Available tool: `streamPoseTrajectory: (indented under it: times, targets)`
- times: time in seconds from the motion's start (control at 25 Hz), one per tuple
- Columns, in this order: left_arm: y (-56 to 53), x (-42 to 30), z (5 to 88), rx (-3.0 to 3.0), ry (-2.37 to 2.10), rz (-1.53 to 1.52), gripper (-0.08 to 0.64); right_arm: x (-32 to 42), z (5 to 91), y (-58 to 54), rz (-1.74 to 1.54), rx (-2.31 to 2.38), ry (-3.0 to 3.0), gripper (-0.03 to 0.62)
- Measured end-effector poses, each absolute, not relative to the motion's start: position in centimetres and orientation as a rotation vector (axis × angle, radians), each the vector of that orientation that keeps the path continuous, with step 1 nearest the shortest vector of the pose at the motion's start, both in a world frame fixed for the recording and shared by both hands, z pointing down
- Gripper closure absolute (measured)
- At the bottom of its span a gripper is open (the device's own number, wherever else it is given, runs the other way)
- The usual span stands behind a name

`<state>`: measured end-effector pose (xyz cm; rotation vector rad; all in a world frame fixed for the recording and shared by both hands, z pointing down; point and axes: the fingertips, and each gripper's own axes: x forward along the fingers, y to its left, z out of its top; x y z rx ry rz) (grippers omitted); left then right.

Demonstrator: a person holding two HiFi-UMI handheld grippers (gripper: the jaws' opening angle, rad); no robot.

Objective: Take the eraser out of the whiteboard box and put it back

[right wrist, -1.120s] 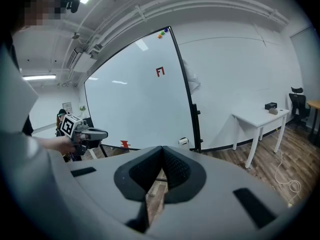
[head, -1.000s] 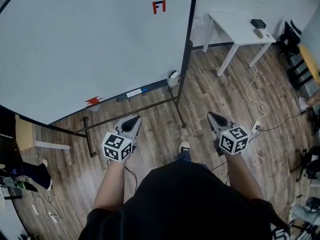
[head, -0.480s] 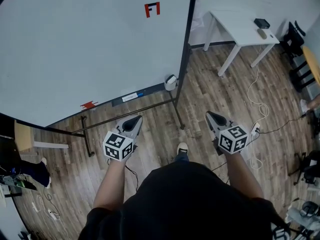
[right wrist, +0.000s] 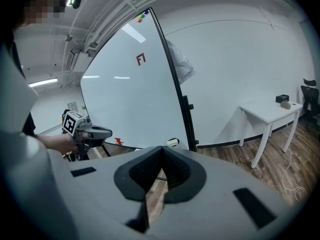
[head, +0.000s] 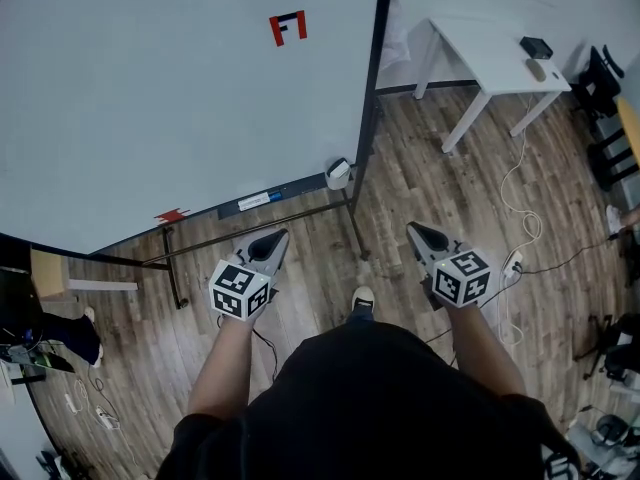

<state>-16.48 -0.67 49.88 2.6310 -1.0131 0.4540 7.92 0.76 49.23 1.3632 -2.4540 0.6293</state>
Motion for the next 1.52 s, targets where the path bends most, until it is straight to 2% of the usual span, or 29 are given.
streamPoseTrajectory:
  times: [1.08,1.52]
  targets:
    - [-8.7,-7.0,49.8,2.587,-1.093,0.544,0.548,14.4,51.9,-8.4,0.674,1.161,-2.527,0.598]
    - [-9.5,-5.9,49.6,2.591,-1.111,0.563,0.548,14.5,51.9,-8.7,0.666,1.107,-2.538,0.598]
